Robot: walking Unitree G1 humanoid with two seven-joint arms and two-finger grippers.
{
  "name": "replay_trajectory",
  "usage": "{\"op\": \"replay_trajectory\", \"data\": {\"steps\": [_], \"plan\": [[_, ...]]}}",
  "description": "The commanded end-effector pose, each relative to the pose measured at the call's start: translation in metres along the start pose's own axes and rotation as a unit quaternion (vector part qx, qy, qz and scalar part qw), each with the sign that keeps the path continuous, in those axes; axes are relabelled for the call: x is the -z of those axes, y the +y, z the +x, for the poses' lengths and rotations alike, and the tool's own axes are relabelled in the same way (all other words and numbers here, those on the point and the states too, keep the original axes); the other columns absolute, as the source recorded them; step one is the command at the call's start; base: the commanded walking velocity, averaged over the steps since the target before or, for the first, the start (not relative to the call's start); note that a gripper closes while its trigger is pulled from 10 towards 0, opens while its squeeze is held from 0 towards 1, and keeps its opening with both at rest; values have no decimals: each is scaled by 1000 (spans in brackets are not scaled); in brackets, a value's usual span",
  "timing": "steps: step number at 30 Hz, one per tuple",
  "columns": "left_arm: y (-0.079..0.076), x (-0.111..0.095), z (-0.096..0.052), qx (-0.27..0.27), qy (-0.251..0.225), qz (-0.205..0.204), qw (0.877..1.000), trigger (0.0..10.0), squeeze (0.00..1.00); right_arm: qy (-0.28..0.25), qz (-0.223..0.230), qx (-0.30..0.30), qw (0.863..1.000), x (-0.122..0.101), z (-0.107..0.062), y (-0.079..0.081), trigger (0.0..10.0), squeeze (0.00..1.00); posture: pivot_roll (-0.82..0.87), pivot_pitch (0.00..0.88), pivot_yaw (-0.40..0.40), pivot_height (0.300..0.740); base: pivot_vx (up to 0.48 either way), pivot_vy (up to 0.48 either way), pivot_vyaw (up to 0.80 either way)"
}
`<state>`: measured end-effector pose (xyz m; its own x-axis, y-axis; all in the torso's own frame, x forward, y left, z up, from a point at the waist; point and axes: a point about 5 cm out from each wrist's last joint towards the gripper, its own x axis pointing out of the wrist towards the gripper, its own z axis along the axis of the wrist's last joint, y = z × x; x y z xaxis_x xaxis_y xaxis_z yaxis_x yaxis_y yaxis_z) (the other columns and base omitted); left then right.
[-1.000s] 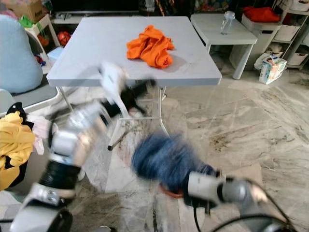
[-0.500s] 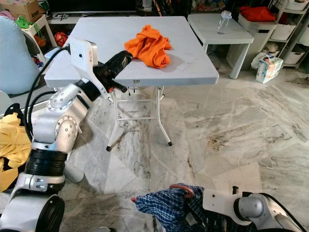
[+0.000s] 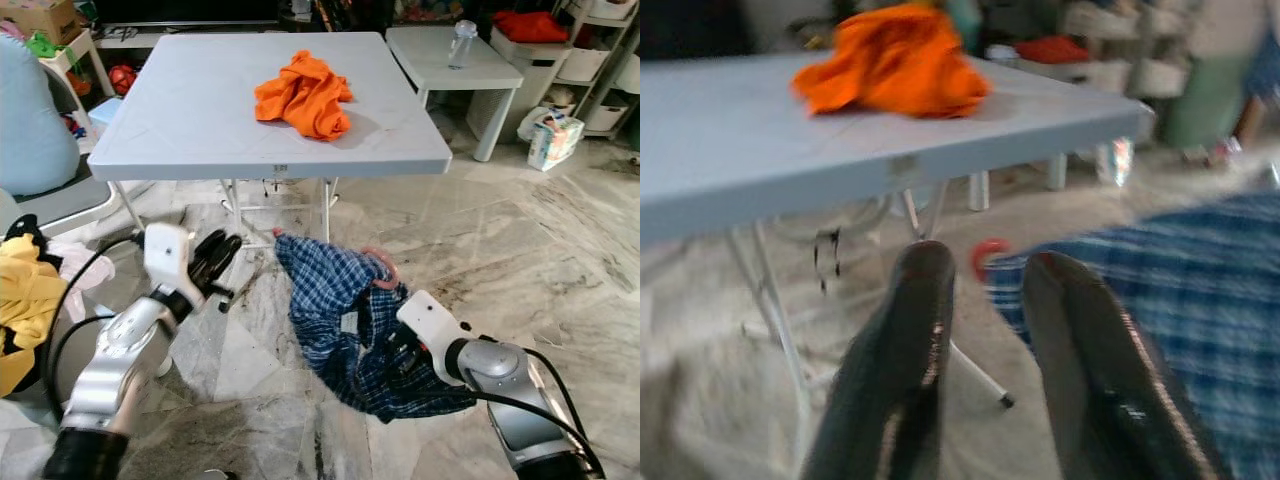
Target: Hang hanger
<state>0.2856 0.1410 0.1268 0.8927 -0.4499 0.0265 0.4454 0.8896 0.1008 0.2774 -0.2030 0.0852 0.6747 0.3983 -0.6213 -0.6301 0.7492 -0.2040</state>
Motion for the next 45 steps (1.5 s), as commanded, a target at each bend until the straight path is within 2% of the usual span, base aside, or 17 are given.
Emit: {"op": "replay_trajectory", "data": {"steps": [1,3,5,8,11,13,16,19,28,29,33,36,41,43,45], "plan": [[-12,0,-4,39,-3,33,999,10000,1000,-14,16,20,1000,-11,-2,-11,10000,0,65,67,-22,740,0,0,0],[-18,2,-6,55,-1,38,998,10000,1000,-18,17,17,1000,-17,1,-11,10000,0,64,68,-21,740,0,0,0],[-31,-2,1,66,-19,37,997,10000,1000,-20,37,36,998,-26,4,-15,10000,0,56,66,-26,740,0,0,0],[-36,-3,5,66,-24,32,997,10000,1000,-21,49,48,997,-28,6,-17,10000,0,55,66,-27,740,0,0,0],[-47,-5,13,58,-33,21,998,10000,1000,-36,95,56,993,-36,8,-16,10000,0,52,62,-30,740,0,0,0],[-57,-5,24,45,-39,-4,998,10000,1000,-45,123,56,990,-43,10,-12,10000,0,46,58,-29,740,0,0,0],[-61,-5,31,39,-46,12,998,10000,1000,-55,135,43,988,-49,9,-6,10000,0,42,56,-27,740,0,0,0],[-62,-3,40,17,-46,6,999,10000,1000,-61,143,28,987,-56,5,0,10000,0,35,54,-25,740,0,0,0],[-64,-3,59,-2,-47,-1,999,10000,1000,-66,177,25,982,-63,-4,0,10000,0,10,55,-17,740,0,0,0],[-65,-3,62,-4,-49,1,999,10000,1000,-71,194,20,978,-67,-6,2,10000,0,7,58,-16,740,0,0,0],[-66,-2,65,-8,-50,1,999,10000,1000,-79,204,6,976,-74,-9,5,10000,0,6,59,-16,740,0,0,0],[-68,0,66,-3,-47,-4,999,10000,1000,-82,193,-13,978,-78,-12,10,10000,0,4,60,-17,740,0,0,0],[-74,2,66,29,-44,-1,999,10000,1000,-76,149,-33,985,-76,-14,13,10000,0,7,60,-20,740,0,0,0],[-76,-1,62,77,-45,24,996,10000,1000,-66,50,-16,996,-65,-17,5,10000,0,12,60,-20,740,0,0,0],[-74,-1,57,107,-35,31,993,10000,1000,-45,8,8,999,-55,-17,-5,10000,0,14,60,-20,740,0,0,0]]}}
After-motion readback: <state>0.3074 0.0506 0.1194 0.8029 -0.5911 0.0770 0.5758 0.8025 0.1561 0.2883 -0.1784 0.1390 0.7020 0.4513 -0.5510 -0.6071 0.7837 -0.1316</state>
